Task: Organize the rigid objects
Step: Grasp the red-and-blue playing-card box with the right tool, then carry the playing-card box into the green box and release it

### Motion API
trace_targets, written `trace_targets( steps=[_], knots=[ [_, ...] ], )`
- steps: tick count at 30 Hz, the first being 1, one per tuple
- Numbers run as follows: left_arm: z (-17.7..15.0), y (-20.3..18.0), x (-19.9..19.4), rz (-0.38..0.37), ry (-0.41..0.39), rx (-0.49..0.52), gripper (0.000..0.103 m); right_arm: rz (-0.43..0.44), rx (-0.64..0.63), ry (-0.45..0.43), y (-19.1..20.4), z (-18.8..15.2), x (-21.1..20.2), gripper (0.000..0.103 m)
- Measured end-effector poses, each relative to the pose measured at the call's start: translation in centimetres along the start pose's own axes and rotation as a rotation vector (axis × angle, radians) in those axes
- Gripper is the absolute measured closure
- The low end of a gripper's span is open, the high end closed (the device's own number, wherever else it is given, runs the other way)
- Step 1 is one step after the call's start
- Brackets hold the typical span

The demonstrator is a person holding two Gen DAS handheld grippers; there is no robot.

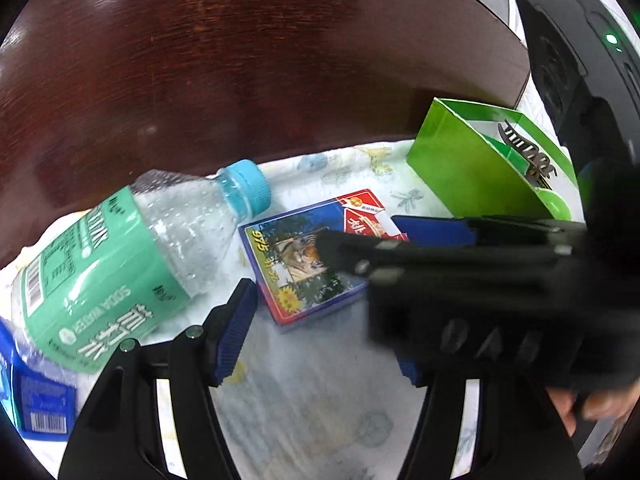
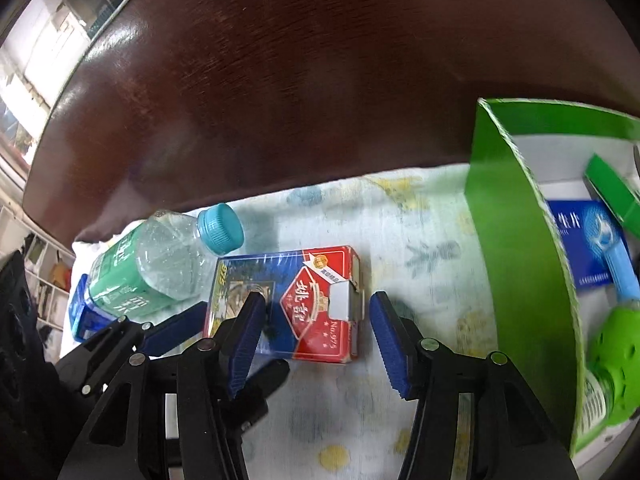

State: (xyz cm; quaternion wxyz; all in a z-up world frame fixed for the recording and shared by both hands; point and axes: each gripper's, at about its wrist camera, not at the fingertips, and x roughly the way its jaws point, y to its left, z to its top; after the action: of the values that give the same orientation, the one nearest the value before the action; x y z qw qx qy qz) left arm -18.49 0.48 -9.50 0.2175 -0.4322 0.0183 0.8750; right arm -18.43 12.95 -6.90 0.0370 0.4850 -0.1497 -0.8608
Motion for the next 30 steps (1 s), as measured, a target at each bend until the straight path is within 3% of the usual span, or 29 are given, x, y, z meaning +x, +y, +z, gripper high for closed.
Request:
trace_targets(
  steps=[7,14,30],
  knots=[
    [-0.2,-0.2,-0.6,0.011,0.009,-0.004,0.041,-0.018,-0.071,-0.011,0.9,-0.3,-0.1,0.048],
    [0.3,-1.7,-3.0,0.048,-0.04,0.024,0.043,0.001,-0.06,-0.003,1.0,-0.3,-1.1,0.048],
    [1.4,-7.4,-7.6,0.065,-0.165,0.117,0.043,0.047,-0.055,-0.139,0.8,-1.4,-8.9,0.048]
  ],
)
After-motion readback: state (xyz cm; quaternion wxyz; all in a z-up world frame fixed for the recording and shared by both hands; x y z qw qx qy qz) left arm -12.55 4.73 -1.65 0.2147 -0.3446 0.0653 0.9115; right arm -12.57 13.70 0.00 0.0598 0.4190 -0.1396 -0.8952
